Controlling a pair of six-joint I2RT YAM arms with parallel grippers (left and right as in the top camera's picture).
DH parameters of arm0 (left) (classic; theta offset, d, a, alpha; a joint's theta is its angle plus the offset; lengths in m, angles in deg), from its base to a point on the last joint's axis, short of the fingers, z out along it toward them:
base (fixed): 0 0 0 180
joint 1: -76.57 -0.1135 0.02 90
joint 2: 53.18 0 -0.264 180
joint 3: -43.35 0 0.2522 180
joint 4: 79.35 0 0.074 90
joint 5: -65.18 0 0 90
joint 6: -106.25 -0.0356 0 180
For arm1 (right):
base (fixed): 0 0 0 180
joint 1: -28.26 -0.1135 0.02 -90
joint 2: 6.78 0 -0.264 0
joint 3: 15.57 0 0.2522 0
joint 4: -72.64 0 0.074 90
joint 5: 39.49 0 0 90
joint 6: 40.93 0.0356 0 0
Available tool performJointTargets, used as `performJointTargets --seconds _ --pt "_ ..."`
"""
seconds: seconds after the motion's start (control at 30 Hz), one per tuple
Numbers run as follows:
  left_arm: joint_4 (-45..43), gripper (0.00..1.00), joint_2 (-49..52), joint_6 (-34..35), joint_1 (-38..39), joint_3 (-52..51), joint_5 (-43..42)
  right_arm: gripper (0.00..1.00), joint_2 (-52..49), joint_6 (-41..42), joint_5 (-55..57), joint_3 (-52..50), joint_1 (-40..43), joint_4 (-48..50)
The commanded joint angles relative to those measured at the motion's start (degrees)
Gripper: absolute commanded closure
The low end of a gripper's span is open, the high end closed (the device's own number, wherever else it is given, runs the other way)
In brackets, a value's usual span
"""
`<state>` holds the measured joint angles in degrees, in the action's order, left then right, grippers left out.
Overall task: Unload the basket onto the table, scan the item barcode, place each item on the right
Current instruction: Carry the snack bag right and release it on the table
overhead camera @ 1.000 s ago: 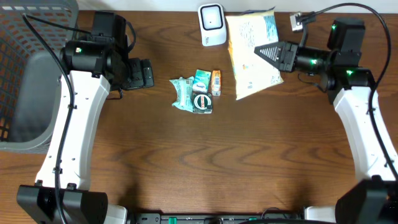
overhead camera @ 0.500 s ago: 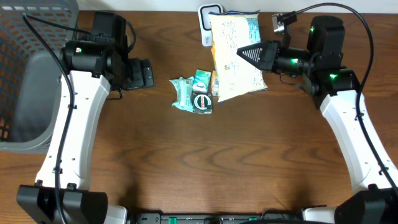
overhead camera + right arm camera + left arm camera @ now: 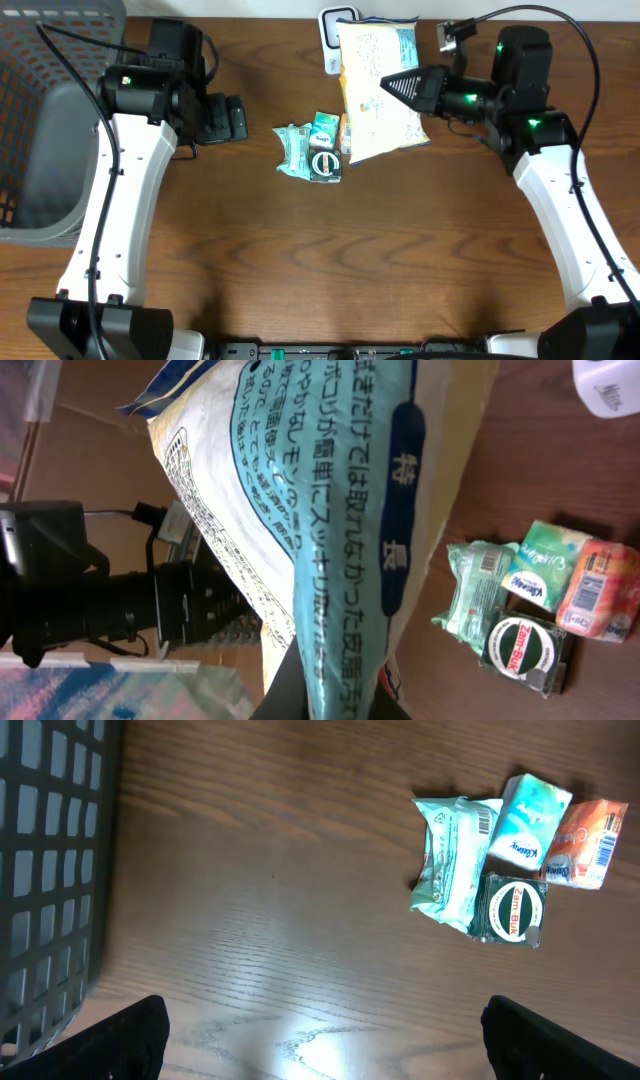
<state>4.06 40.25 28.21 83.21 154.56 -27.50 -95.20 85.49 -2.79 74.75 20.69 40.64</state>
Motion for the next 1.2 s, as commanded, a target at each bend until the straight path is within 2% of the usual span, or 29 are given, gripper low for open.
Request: performJointTargets --seconds 0.0,0.1,0.2,0.27,0.33,0.4,0.47,0.53,0.67,0.83,0.87,0.93,1.0,1.07,1.1,1.13,1.17 --pt "0.17 0.02 0.44 -0.33 -0.09 -0.07 0.28 0.98 1.07 -0.33 0.07 0.59 -0.42 -0.68" --pt "0.17 0.02 0.44 -0.33 -0.09 -0.07 0.28 0.98 1.07 -1.73 3.87 0.59 -0.39 -3.67" --pt "0.17 0.02 0.44 -0.33 -0.09 -0.07 0.31 0.98 1.07 -7.43 13.09 0.59 -0.79 -8.17" --pt "0.17 0.02 0.44 -0.33 -0.09 -0.07 0.28 0.98 1.07 -12.24 27.93 0.59 -2.34 -13.05" --pt "0.17 0.02 0.44 -0.33 -0.09 -0.07 0.28 0.98 0.81 -13.40 49.46 0.59 -4.85 -17.79" --pt "0.17 0.02 0.44 -0.33 -0.09 -0.07 0.28 0.99 0.66 -13.46 61.99 0.59 -6.23 -20.02" --pt "0.17 0.02 0.44 -0.33 -0.09 -0.07 0.28 0.99 0.33 -17.18 77.33 0.57 -7.91 -21.94" --pt "0.17 0.02 0.44 -0.33 -0.09 -0.07 0.28 0.99 -0.42 -19.89 86.12 0.46 -8.70 -22.49" --pt "0.17 0.02 0.44 -0.33 -0.09 -0.07 0.28 0.99 -4.42 -21.79 94.44 -0.15 -9.66 -23.43" --pt "0.17 0.02 0.44 -0.33 -0.09 -0.07 0.28 0.98 -13.07 -21.70 90.23 -0.24 -9.77 -26.16" --pt "0.17 0.02 0.44 -0.33 -0.09 -0.07 0.28 0.95 -13.73 -21.70 89.74 -0.24 -9.68 -26.49" --pt "0.17 0.02 0.44 -0.33 -0.09 -0.07 0.28 0.74 -14.34 -21.68 88.87 -0.22 -9.68 -27.87" --pt "0.17 0.02 0.44 -0.33 -0.09 -0.07 0.28 0.48 -13.73 -21.68 87.84 0.00 -9.66 -28.44" --pt "0.17 0.02 0.44 -0.33 -0.09 -0.07 0.28 0.32 -12.72 -21.38 85.70 0.50 -9.14 -29.44" --pt "0.17 0.02 0.44 -0.33 -0.09 -0.07 0.28 0.16 -11.82 -20.09 84.24 0.83 -8.15 -30.23" --pt "0.17 0.02 0.44 -0.33 -0.09 -0.07 0.28 0.12 -11.26 -19.50 83.25 0.96 -7.43 -30.58" --pt "0.17 0.02 0.44 -0.33 -0.09 -0.07 0.31 0.01 -10.19 -18.78 80.56 1.07 -5.51 -30.93"
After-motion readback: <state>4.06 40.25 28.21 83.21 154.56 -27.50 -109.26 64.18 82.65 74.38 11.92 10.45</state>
